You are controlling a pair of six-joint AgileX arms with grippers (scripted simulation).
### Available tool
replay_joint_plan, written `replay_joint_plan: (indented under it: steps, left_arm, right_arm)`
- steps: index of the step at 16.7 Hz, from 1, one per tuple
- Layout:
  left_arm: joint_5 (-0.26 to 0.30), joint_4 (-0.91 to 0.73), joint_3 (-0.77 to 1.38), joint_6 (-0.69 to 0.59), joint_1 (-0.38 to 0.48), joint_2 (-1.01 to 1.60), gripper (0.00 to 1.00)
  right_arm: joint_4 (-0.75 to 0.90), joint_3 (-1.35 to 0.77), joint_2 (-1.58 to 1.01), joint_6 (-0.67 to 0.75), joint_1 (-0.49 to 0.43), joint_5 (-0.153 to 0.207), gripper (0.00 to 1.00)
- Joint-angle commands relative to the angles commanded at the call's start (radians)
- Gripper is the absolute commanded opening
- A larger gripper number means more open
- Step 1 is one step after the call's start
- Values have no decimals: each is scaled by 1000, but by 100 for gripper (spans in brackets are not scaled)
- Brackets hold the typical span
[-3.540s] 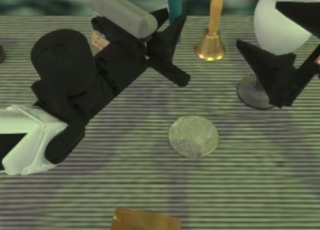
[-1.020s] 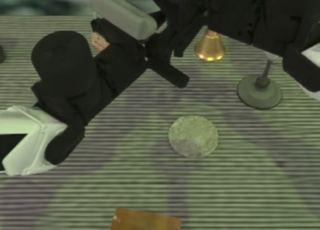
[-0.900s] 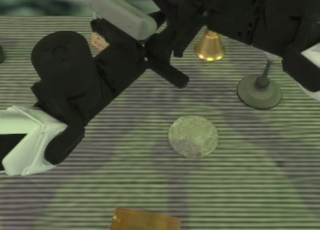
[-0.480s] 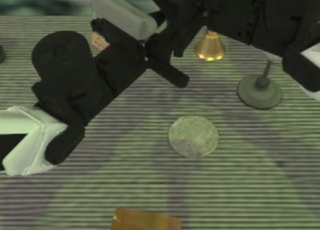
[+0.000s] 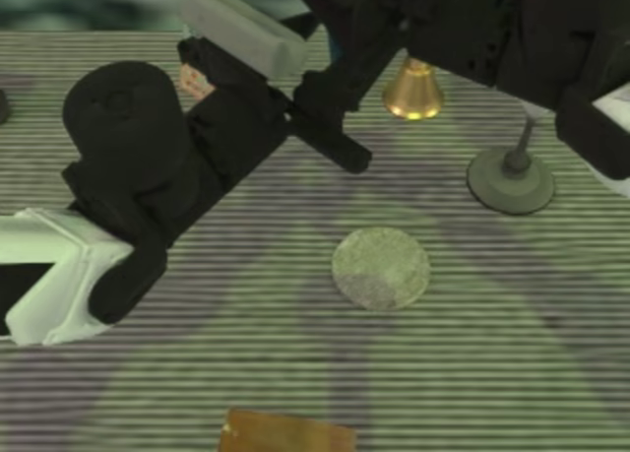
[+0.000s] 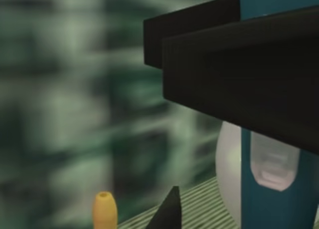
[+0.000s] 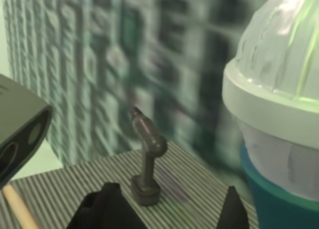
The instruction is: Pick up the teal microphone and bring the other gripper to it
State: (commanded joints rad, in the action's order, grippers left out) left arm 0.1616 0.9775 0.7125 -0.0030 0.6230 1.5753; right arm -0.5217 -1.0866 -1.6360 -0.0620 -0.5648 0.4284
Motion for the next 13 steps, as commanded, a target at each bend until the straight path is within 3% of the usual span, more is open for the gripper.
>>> replay_joint_plan:
  steps: [2,10,13]
  left_arm:
    - [0,0,0,0,0,0,100]
    - [-4,1,-9,4,-5,12,100]
    - [3,-3,-50,4,-18,-30,100]
  right_arm:
    - [0,0,0,0,0,0,0]
    - [0,-9,8,-2,2,-6,0]
    - [0,9,24,3,25,15,0]
